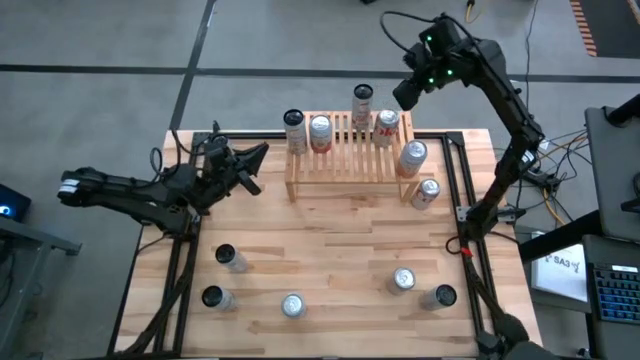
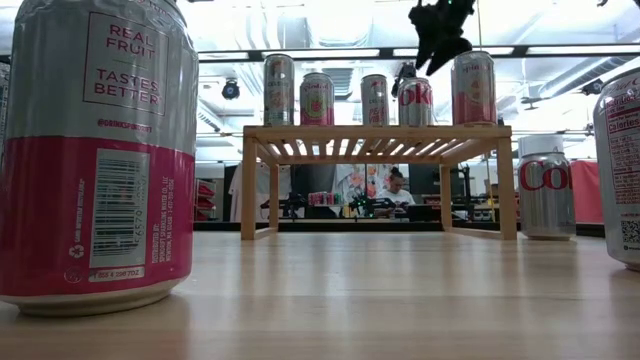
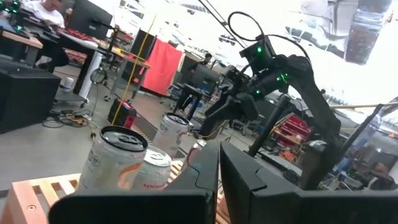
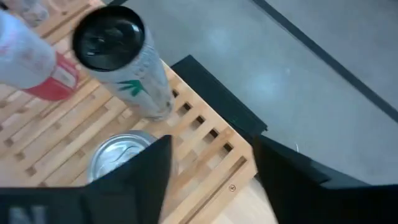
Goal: Place canned beverage on shelf
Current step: Put the bottom center silver soda can on the shelf
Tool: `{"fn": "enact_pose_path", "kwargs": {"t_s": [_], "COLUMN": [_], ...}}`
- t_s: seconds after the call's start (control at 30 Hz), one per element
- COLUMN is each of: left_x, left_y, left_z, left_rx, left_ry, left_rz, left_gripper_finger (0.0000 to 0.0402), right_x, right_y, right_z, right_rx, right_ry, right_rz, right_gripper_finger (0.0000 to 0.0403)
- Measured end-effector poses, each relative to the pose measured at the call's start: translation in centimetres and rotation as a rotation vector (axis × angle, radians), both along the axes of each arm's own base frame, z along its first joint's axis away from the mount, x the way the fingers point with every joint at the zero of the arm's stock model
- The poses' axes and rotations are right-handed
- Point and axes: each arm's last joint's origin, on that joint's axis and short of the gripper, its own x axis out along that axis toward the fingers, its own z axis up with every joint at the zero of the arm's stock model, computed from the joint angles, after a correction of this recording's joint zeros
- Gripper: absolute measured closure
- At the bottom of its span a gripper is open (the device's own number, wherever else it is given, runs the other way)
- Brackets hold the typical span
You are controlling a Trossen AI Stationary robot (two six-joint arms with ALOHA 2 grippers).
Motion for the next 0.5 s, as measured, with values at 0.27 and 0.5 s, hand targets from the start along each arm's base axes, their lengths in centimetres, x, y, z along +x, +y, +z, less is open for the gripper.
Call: {"fn": "enact_pose_path", "kwargs": {"t_s": [0.27,0.5], "left_x": [0.4,0.3], "left_y": [0.1,0.3], "left_z": [-0.3,-0.3], "left_rx": [-0.019,-0.026], "left_ry": [0.009,0.009], "left_rz": [0.068,0.113], "left_gripper_finger": [0.0402,0.0402], "right_x": [-1.7,-1.8], "right_y": [-0.7,0.1], "right_z": [-3.4,-6.2], "right_rx": [0.052,0.159], "right_ry": [0.025,-0.117], "right_rz": [-0.050,-0.027], "right_gripper_finger": [0.0350,0.0391]}}
